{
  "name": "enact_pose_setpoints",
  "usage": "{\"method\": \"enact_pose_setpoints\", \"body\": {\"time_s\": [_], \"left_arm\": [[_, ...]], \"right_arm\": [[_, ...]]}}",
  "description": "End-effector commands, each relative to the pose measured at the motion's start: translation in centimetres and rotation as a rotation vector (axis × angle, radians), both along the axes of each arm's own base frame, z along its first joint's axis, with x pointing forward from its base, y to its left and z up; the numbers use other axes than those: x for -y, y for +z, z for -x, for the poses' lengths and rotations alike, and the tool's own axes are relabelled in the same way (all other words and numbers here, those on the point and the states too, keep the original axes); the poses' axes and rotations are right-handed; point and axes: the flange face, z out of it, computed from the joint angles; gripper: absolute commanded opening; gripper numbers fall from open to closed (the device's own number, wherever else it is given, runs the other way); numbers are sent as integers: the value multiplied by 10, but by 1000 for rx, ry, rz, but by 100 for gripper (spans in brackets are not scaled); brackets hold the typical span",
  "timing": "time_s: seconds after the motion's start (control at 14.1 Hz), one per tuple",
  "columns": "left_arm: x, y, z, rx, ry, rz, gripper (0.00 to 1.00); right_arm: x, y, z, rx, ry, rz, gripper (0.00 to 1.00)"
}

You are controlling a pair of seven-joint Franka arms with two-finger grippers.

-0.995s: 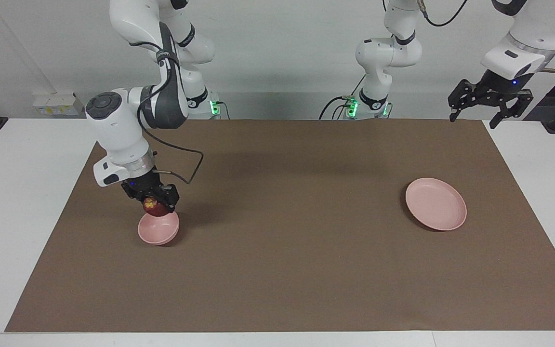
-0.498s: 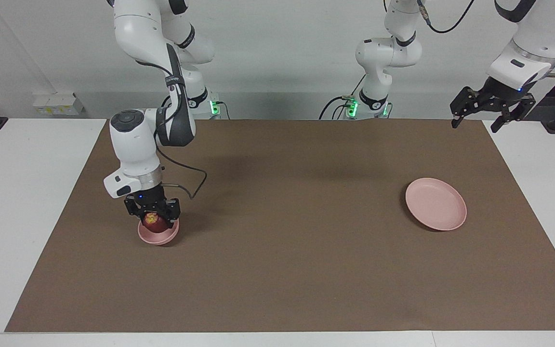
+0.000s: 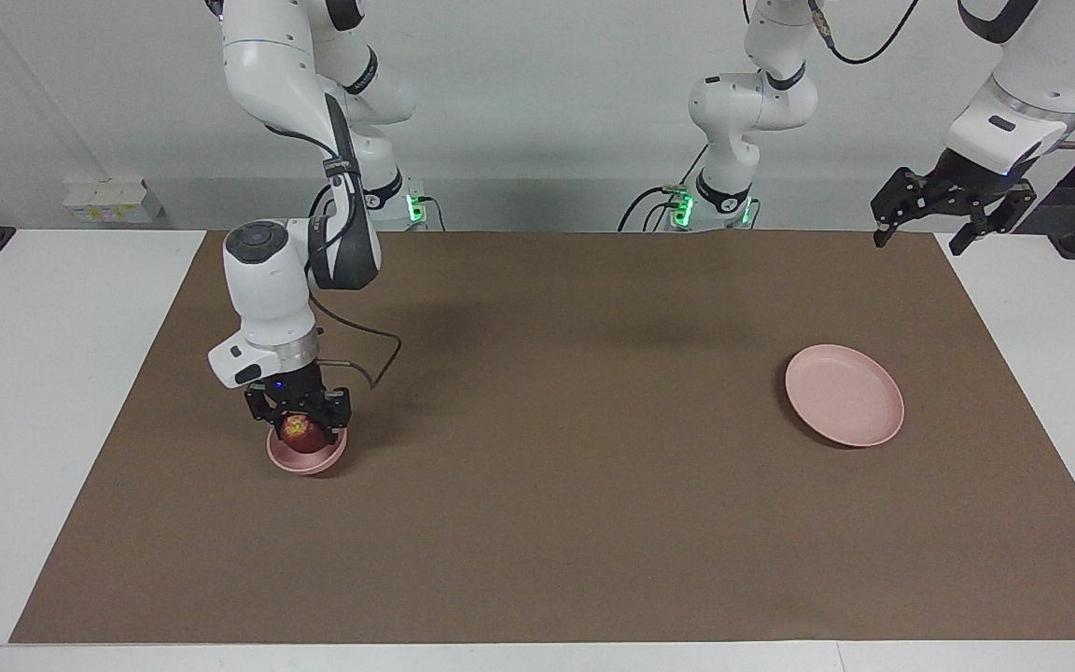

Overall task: Move apple from plate to bowl
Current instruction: 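Carry the apple with the right gripper over the pink bowl, then lower the apple into the bowl and open the right gripper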

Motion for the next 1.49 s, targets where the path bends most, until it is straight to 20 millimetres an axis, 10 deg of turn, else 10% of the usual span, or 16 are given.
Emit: {"method": "enact_pose_setpoints", "body": {"time_s": [0.0,0.92,1.42], "left_arm": [[-3,2,7,-9,15,-11,100],[-3,3,8,-7,15,-11,100],[-3,2,7,-9,15,-11,100]], "right_arm": [[4,2,3,22,18,15,97],[-5,106,-7,-142,45,71,100],[0,213,51,-240,-24,-13,100]]}}
